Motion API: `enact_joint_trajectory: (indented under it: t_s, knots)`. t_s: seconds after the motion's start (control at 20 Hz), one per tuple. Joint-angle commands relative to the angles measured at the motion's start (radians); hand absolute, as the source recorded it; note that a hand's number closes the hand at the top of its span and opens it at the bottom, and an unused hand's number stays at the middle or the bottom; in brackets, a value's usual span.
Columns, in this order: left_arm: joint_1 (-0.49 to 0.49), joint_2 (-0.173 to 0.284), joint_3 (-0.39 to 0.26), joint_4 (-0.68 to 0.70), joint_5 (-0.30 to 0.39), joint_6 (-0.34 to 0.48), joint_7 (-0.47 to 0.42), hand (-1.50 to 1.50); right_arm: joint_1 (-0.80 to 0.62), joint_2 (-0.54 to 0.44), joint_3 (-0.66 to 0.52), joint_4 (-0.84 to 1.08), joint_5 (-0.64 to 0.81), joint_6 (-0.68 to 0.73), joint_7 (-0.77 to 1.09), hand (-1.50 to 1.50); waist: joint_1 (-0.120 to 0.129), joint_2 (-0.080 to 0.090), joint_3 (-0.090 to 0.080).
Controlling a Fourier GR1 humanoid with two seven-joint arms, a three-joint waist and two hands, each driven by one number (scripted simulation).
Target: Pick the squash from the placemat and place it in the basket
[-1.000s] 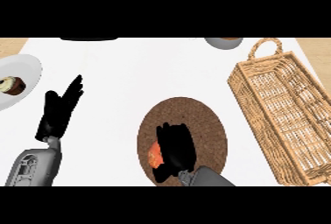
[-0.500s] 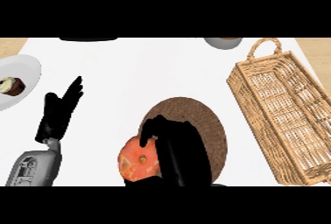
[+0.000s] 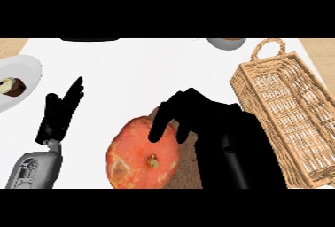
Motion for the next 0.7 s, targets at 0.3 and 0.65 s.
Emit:
enact_joint_trajectory:
  t_s: [0.3,0.65]
  knots:
    - [0.019,-0.017,-0.009,-0.002,-0.011,0.011,-0.015,0.00,-0.323,-0.052,-0.359,0.115,-0.108,0.228,0.173,1.50,0.000,-0.002,-0.001]
    - [0.018,0.004,0.014,-0.005,-0.007,0.013,-0.011,0.00,-0.286,-0.298,-0.366,0.290,-0.074,0.383,0.053,1.50,-0.017,-0.003,-0.001]
